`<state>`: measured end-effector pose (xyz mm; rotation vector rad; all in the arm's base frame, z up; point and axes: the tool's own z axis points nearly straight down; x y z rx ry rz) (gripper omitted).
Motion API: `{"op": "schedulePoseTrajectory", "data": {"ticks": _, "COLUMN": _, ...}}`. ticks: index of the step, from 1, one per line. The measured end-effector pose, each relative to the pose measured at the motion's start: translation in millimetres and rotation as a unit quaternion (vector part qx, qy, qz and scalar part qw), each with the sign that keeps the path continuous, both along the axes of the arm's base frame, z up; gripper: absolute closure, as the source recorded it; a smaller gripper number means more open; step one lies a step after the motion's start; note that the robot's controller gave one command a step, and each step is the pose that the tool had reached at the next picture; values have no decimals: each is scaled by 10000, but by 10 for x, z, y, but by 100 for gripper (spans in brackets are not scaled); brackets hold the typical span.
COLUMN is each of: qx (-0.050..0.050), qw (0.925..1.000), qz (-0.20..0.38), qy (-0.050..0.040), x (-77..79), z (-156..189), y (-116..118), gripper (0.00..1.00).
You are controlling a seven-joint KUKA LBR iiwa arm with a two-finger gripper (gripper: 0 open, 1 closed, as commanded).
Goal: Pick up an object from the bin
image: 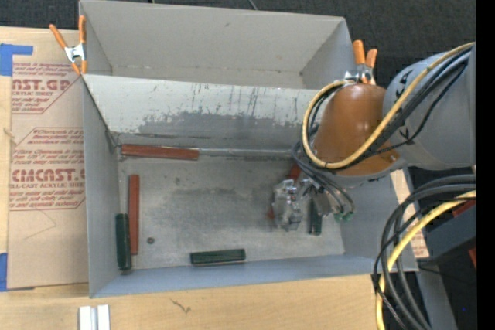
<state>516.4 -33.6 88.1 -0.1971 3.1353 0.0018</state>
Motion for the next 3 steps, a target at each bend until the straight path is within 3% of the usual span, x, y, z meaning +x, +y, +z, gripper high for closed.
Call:
{"op": "schedulePoseTrajectory", "data": {"ticks": 1, "qx": 0, "qw": 10000, "qz": 0, "qy": 0, "x": 0, "z": 0, "y": 0, "gripper": 100}}
{"op": "schedulePoseTrajectory", "data": {"ticks": 2, "qx": 2, "qw": 9987, "qz": -512, "qy": 3, "x": -77, "z": -186, "y": 123, "gripper": 0}}
{"op": "schedulePoseTrajectory", "data": {"ticks": 3, "qx": 1, "qw": 9987, "qz": -511, "qy": -1, "x": -74, "z": -183, "y": 121, "gripper": 0}}
